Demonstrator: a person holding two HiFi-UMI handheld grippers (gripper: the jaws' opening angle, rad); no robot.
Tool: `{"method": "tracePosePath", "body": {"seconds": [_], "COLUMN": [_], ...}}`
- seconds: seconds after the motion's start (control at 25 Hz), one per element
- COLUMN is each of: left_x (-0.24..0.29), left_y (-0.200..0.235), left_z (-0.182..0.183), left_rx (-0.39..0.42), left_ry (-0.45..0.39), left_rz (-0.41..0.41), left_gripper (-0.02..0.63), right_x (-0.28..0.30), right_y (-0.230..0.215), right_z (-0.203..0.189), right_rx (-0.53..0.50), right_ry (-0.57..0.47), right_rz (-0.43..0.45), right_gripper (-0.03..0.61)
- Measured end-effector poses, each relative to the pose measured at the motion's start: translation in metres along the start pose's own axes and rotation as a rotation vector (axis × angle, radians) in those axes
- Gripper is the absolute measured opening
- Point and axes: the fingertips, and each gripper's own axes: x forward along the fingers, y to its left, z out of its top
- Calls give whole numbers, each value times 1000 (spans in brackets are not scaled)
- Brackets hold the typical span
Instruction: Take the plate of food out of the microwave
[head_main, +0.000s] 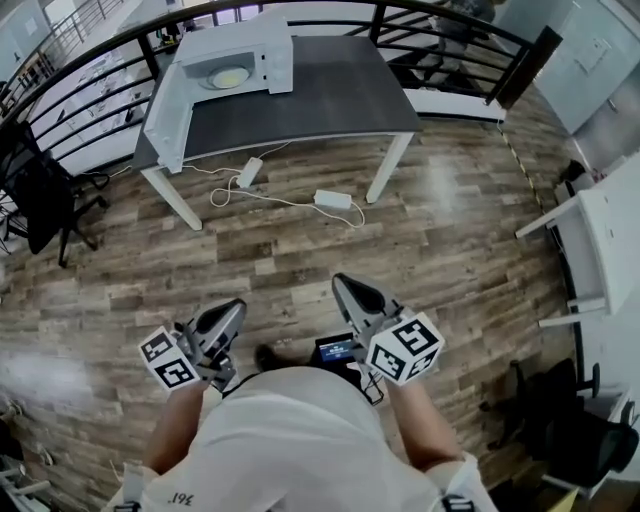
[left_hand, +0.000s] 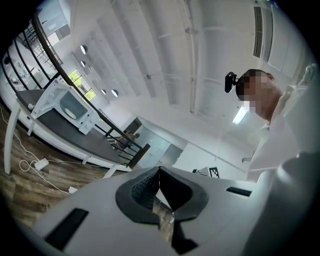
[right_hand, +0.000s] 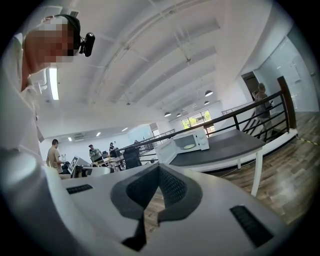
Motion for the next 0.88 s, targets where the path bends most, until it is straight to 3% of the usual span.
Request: {"method": "tracePosePath", "body": {"seconds": [0.32, 0.56, 0.88], "left_x": [-1, -5, -4], "left_y": [12, 22, 22], "left_z": [3, -3, 1], "left_rx": [5, -23, -27], "left_ry": [-2, 14, 6], "left_rz": [10, 25, 26], "left_gripper": [6, 6, 6], "right_x": [10, 11, 14], "right_y": [-12, -35, -36], "right_z": [-5, -15, -14], "right_rx": [-102, 21, 12], "right_ry": [39, 41, 47], "right_rz": [-61, -93, -77], "right_gripper": [-9, -9, -9]}}
